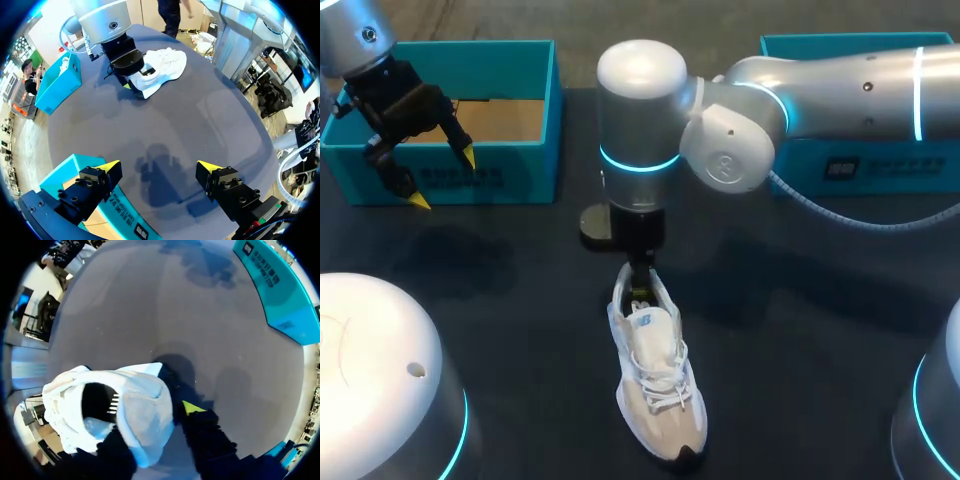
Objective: Take the shoe out of the shoebox, open the shoe tongue, remove and reinsert the insole, then place the shoe into the shoebox
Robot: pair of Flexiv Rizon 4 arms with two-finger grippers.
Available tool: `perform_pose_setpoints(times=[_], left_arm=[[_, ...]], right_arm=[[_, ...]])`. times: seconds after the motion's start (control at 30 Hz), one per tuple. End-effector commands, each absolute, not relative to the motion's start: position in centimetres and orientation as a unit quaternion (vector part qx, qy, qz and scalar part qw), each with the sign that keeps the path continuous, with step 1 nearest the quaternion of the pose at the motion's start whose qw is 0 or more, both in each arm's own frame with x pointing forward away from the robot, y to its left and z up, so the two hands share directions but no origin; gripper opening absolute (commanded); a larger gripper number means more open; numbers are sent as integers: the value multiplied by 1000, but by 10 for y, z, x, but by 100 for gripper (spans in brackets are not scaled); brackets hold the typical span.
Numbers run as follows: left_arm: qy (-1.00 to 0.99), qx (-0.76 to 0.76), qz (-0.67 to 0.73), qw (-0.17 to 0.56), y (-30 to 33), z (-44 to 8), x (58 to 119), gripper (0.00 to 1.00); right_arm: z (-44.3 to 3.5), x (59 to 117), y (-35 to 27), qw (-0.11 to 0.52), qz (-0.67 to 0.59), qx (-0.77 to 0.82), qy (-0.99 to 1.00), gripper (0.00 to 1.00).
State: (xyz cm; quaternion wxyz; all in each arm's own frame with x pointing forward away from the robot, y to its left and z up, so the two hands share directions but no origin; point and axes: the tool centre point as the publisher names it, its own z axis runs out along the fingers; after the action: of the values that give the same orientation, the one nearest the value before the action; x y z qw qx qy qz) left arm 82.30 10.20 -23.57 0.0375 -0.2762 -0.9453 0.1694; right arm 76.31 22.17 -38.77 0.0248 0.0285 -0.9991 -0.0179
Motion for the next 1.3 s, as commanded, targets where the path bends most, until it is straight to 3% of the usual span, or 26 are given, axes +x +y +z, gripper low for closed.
perform_pose_setpoints(times=[0.03, 0.5, 1.03, 1.3], left_arm=[[-946, -276, 168, 38, 102, -235, 823, 100], [-946, -276, 168, 38, 102, -235, 823, 100], [-946, -276, 168, 38, 102, -235, 823, 100], [-946, -276, 168, 38, 102, -235, 823, 100]], right_arm=[[-386, 761, 224, 23, -16, 30, -999, 0], [-362, 769, 219, 11, -5, 24, -1000, 0], [-276, 827, 180, -18, -10, 56, -998, 0], [-276, 827, 180, -18, -10, 56, -998, 0]])
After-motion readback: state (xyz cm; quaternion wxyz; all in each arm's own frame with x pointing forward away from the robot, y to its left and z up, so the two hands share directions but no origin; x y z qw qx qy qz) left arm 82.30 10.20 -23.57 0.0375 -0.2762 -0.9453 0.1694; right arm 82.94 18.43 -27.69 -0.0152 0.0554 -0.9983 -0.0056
